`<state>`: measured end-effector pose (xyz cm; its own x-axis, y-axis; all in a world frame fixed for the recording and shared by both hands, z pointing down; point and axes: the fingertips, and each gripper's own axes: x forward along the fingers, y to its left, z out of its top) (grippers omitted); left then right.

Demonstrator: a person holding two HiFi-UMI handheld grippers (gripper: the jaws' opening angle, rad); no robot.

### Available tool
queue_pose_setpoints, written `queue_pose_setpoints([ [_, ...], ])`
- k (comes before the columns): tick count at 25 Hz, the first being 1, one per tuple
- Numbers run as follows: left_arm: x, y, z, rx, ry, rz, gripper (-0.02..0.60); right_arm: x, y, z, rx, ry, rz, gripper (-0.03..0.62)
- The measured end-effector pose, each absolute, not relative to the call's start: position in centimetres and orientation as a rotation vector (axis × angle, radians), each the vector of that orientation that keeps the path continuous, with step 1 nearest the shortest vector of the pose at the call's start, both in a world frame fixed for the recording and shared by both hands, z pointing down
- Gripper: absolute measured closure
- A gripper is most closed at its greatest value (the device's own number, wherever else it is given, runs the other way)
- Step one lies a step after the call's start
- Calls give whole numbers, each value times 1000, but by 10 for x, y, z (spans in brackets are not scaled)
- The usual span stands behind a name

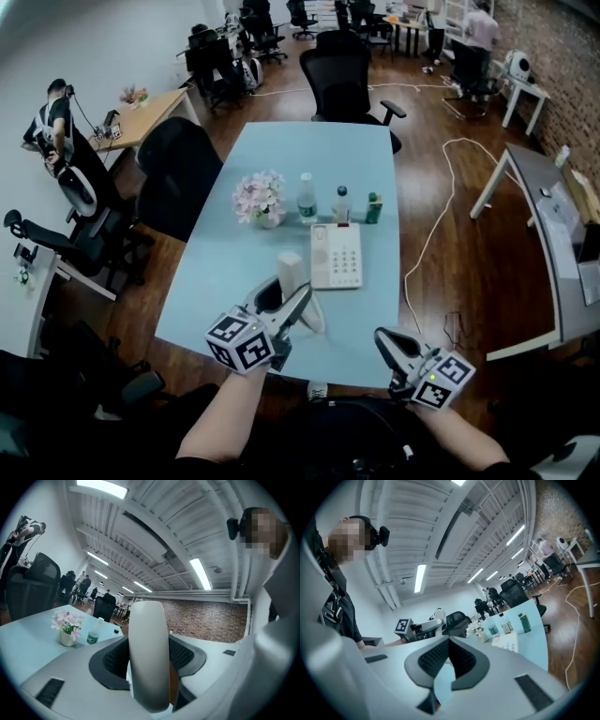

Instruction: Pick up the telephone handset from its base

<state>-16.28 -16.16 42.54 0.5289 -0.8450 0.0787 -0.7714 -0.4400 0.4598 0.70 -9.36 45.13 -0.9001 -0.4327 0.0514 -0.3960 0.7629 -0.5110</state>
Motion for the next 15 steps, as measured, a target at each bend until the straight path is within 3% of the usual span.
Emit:
queue_pose_setpoints([
  [8,-131,-56,449,2280,-1315,-164,350,-3,-68,454,-464,3007,-794,576],
  [15,-121,-27,461,2201,-1367,-201,349,-2,-48,464,-362,3047,-812,576],
])
